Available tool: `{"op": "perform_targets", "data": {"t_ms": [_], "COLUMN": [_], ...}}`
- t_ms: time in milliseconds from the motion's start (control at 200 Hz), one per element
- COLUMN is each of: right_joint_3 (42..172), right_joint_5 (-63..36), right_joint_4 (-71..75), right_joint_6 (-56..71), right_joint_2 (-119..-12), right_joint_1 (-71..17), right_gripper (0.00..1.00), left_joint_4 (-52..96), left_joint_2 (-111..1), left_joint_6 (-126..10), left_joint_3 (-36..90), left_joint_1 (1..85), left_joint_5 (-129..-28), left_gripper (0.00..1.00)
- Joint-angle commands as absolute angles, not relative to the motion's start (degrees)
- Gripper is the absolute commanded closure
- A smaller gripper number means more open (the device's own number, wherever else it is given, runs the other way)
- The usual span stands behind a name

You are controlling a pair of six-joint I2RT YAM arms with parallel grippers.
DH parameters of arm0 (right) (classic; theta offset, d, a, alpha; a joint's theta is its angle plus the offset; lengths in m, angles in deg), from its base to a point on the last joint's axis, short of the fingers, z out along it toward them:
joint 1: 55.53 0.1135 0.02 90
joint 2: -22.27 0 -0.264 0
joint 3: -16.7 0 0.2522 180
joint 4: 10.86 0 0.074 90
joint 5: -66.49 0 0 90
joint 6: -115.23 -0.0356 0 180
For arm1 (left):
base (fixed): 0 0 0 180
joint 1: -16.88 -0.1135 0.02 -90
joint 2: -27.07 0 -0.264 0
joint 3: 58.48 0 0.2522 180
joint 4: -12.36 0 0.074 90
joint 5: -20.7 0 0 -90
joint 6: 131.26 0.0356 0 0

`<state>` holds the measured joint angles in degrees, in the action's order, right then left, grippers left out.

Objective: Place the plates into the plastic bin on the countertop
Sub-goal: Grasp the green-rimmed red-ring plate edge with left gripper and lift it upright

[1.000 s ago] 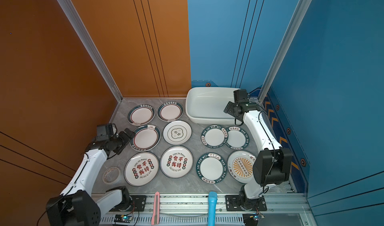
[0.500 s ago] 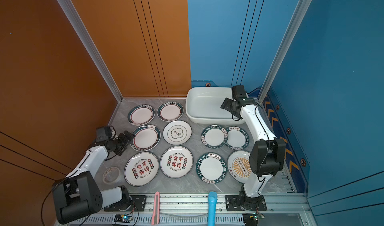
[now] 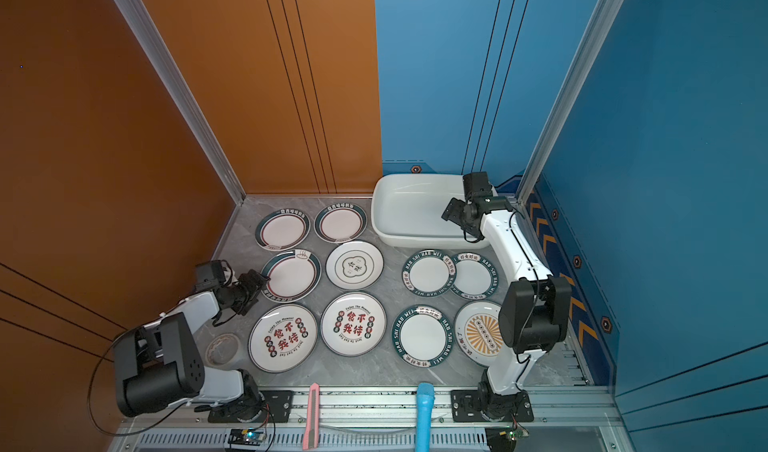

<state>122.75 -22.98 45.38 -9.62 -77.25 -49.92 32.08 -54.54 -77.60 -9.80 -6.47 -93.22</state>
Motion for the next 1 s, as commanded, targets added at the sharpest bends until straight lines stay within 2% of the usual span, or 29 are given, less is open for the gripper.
{"op": "perform_targets", "data": {"t_ms": [0,410,501,691,886,996], "right_joint_3": [122.2,122.0,122.0,122.2,121.9,121.7], "right_joint_5": [-22.0,-21.3,-21.2,-20.8,-20.7,-20.6], "right_joint_4": [46.4,46.4,46.4,46.4,46.3,46.0], "right_joint_6": [-10.8,-10.6,-10.7,-10.5,-10.5,-10.7], "right_joint_2": [-75.2,-74.8,-74.8,-75.2,-75.3,-75.4], "right_joint_1": [-49.7,-49.6,-49.6,-49.6,-49.3,-49.1], "right_gripper": [0.1,0.13,0.14,0.14,0.15,0.15], "left_joint_4": [28.4,22.8,22.0,20.3,20.1,20.8], "left_joint_2": [-57.8,-62.7,-63.3,-64.5,-64.8,-64.5], "left_joint_6": [-76.3,-76.6,-76.3,-76.4,-75.9,-75.6], "left_joint_3": [-10.4,-12.2,-12.8,-13.7,-13.9,-13.8], "left_joint_1": [-7.0,-7.2,-7.3,-7.3,-7.4,-7.4], "left_joint_5": [-96.3,-98.3,-99.0,-100.1,-100.3,-100.1], "left_gripper": [0.26,0.49,0.58,0.67,0.82,0.86]}}
